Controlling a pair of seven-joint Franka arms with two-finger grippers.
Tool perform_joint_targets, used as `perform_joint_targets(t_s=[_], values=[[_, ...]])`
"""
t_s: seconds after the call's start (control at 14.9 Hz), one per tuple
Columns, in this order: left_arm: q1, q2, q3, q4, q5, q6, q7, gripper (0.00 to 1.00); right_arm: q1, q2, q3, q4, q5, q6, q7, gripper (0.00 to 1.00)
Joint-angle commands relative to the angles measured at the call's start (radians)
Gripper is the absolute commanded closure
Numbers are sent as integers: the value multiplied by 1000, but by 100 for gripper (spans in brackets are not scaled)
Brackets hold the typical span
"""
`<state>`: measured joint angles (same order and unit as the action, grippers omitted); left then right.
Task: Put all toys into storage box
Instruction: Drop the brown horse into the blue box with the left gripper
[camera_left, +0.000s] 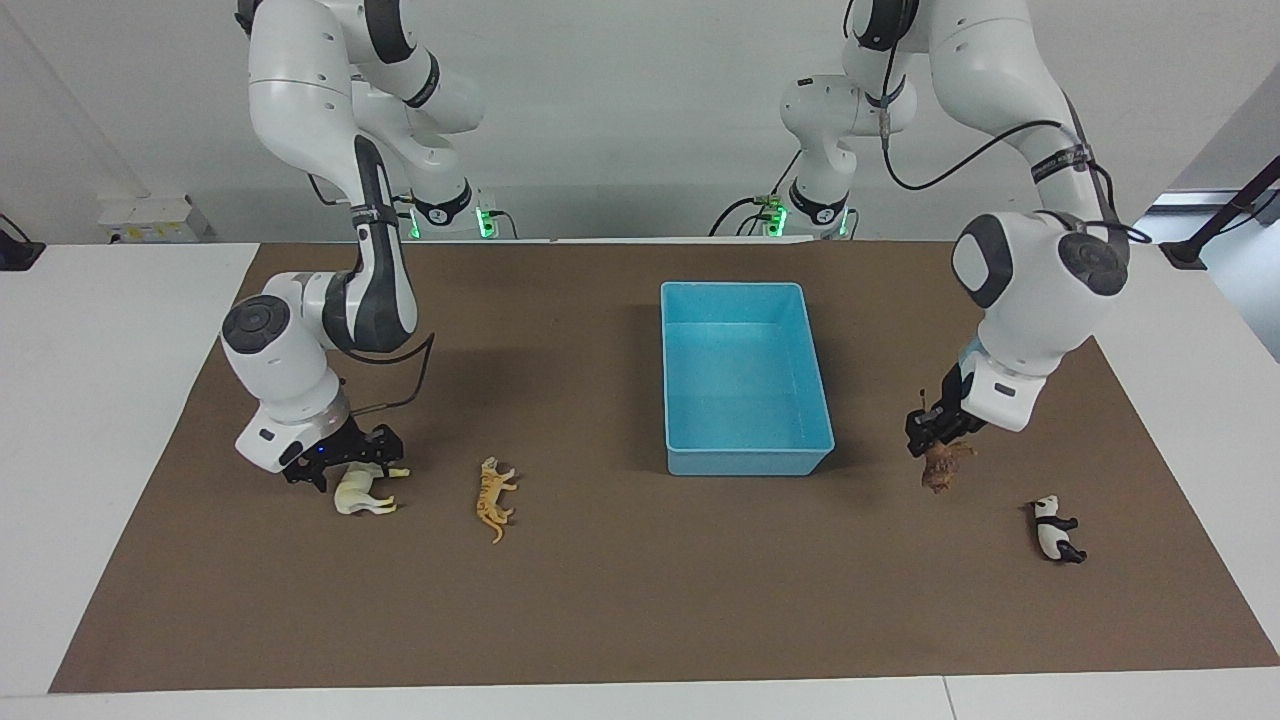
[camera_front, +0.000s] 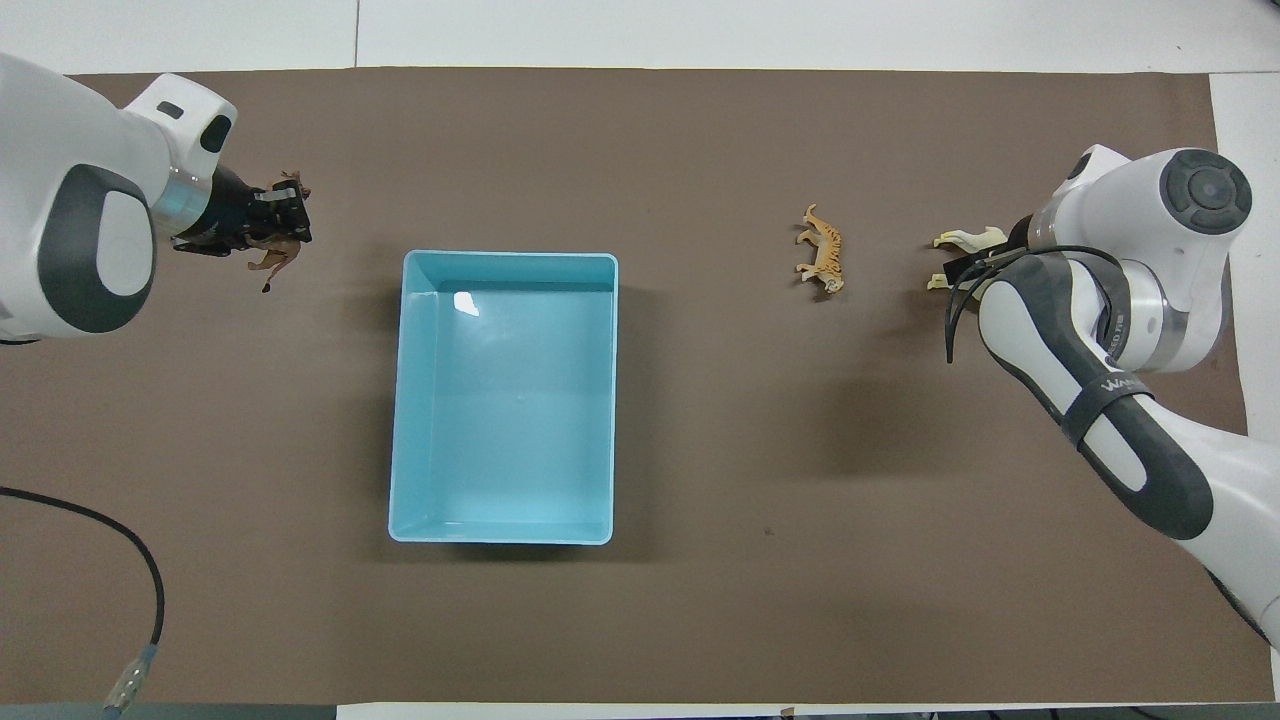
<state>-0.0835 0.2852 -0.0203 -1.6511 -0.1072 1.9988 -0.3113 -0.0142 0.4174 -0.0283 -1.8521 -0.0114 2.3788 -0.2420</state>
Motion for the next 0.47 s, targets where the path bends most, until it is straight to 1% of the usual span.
perform_joint_targets(t_s=[0.0,0.07,0.13,0.2,0.27,0.34,0.4], values=[[-92,-76,-6,-35,-17,-58,-190,96,2,4,1,11,4,19,36,1],[-142,-78,-6,-42,-17,-54,-280,96,2,6,1,11,5,19,36,1],[-206,-92,-4,-74,-17,-40,-369,96,-1,9,2,13,7,19,36,1],[-241,-110,-4,-122,-17,-19,-411,96,-7,9,2,13,13,23,39,1],[-295,-138,-4,-191,-17,39,-440,96,-10,12,2,13,14,39,52,1],[-324,-167,-4,-269,-17,101,-469,94,-13,32,2,13,14,60,65,1],[-350,-199,-4,-347,-17,160,-486,90,-18,47,2,11,14,85,66,1]])
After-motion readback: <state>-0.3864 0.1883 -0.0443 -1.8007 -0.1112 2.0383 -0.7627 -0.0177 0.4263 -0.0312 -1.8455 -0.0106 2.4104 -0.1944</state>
